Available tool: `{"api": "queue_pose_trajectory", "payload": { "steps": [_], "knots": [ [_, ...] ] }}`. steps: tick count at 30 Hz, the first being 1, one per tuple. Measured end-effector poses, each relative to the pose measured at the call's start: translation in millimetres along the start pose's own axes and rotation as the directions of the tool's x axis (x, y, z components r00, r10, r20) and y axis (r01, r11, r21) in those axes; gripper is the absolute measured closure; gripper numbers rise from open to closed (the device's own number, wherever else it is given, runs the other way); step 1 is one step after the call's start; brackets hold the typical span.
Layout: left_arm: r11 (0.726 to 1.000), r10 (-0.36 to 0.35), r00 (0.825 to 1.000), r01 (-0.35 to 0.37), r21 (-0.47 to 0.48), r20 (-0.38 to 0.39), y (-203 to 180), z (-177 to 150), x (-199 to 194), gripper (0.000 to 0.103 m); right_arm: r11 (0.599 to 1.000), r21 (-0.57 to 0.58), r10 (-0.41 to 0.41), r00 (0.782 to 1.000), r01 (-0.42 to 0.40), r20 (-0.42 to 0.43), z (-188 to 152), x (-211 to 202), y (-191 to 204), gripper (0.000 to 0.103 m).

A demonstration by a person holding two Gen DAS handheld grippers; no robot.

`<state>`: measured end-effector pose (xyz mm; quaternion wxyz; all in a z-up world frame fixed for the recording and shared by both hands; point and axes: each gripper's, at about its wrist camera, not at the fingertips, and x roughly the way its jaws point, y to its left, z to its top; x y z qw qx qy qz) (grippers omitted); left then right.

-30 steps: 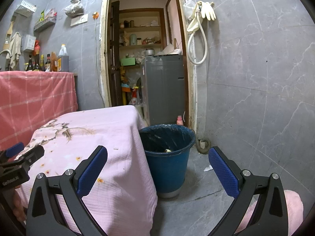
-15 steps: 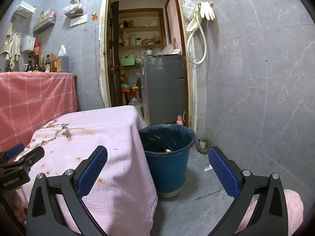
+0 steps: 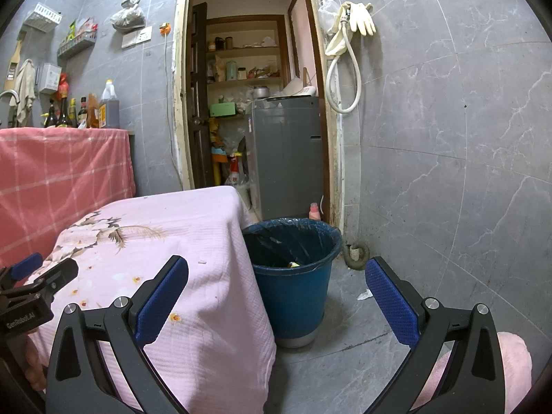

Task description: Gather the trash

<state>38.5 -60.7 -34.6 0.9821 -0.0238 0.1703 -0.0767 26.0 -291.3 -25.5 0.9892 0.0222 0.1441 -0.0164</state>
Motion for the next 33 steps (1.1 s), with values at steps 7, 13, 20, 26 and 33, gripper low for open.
{"api": "queue_pose_trajectory", "payload": {
  "steps": [7,13,20,26,33],
  "knots": [
    [1.000,0.000,1.000,0.000,0.000,0.002,0.1,0.1,-0.3,0.002,1.000,0.015,-0.011,1.000,0.011,0.004,1.2,-2.1,0.7,0.000],
    [1.000,0.000,1.000,0.000,0.000,0.001,-0.3,-0.1,-0.2,0.002,1.000,0.014,-0.012,1.000,0.011,0.004,1.2,-2.7,0.6,0.000],
    [1.000,0.000,1.000,0.000,0.002,0.002,0.6,0.0,-0.5,0.002,1.000,0.015,-0.012,1.000,0.012,0.003,1.0,-2.6,0.8,0.000],
    [1.000,-0.001,1.000,0.001,0.001,0.001,0.8,0.0,-0.4,0.002,1.000,0.016,-0.012,1.000,0.011,0.005,1.0,-2.5,0.1,0.000],
    [1.000,-0.001,1.000,0.000,0.004,0.003,2.2,0.5,-0.2,0.002,1.000,0.016,-0.011,1.000,0.011,0.005,0.8,-2.3,0.0,0.000]
  ]
}}
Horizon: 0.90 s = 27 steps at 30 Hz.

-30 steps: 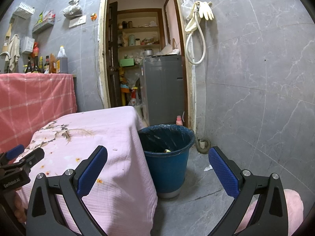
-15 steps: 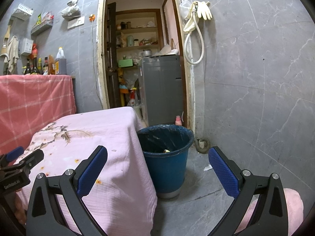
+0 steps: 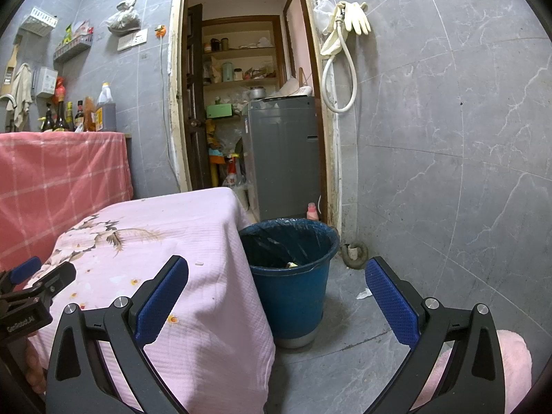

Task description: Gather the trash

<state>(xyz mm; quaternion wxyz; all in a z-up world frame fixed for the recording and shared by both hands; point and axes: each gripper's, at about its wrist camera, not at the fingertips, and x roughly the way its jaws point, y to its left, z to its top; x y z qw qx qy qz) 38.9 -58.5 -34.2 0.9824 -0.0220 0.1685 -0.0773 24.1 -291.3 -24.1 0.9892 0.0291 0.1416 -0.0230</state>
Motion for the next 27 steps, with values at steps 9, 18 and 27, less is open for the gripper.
{"api": "queue_pose_trajectory", "payload": {
  "steps": [9,18,27],
  "knots": [
    [1.000,0.000,1.000,0.000,0.000,-0.002,0.0,-0.4,0.2,0.002,1.000,0.001,-0.001,1.000,0.001,0.000,-0.3,-0.2,0.5,0.000],
    [1.000,-0.002,1.000,0.002,0.009,0.006,3.1,2.8,-1.3,0.002,1.000,0.001,-0.001,1.000,0.001,0.000,-0.7,-0.3,0.9,0.000],
    [0.999,0.012,1.000,-0.013,0.041,0.009,7.8,2.2,0.9,0.002,1.000,0.001,-0.001,1.000,0.001,0.000,-0.8,-0.3,0.9,0.000]
  ]
}}
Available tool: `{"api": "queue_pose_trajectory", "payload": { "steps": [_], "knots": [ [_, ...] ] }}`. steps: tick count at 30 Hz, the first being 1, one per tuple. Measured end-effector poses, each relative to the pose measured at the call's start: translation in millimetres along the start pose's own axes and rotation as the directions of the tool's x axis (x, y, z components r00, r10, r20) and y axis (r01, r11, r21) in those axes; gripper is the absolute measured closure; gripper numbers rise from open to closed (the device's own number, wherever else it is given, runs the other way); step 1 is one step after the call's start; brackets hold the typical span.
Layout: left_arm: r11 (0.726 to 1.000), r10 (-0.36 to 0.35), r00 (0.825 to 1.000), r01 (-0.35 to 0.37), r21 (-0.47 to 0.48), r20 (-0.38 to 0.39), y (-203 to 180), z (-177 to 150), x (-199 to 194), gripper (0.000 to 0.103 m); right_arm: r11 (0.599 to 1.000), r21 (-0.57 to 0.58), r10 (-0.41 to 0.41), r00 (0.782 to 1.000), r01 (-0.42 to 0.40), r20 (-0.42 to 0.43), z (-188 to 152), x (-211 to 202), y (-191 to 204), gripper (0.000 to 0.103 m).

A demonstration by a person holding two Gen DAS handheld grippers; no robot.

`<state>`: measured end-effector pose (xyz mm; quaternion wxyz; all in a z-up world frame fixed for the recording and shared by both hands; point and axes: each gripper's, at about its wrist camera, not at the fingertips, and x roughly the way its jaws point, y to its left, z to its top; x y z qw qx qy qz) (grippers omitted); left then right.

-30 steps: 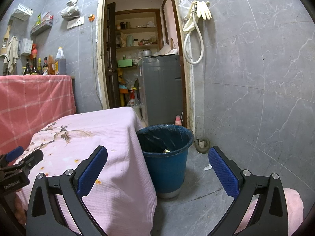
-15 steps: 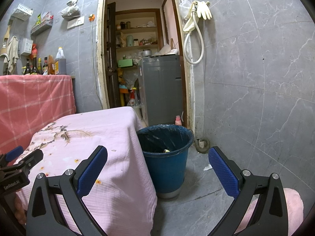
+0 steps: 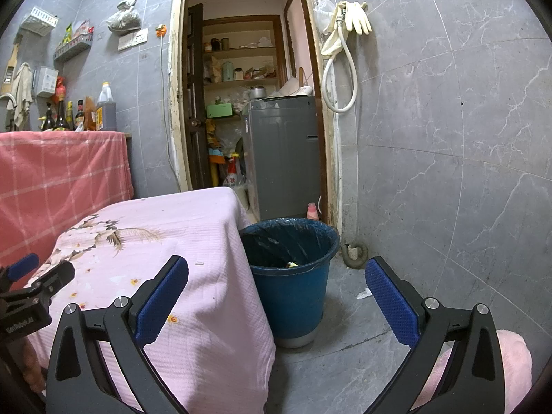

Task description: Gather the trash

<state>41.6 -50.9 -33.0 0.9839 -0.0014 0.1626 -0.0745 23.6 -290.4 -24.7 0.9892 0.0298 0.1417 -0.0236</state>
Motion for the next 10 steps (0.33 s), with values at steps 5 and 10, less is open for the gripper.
{"api": "queue_pose_trajectory", "payload": {
  "steps": [5,10],
  "knots": [
    [1.000,-0.001,1.000,0.001,0.012,0.006,4.1,-0.9,1.1,0.002,1.000,-0.001,0.000,1.000,0.000,0.000,0.0,-0.1,0.1,0.000],
    [1.000,-0.001,1.000,0.001,0.013,0.007,4.0,-1.3,0.6,0.002,1.000,0.001,0.000,1.000,0.000,0.000,0.1,0.0,-0.3,0.000]
  ]
}}
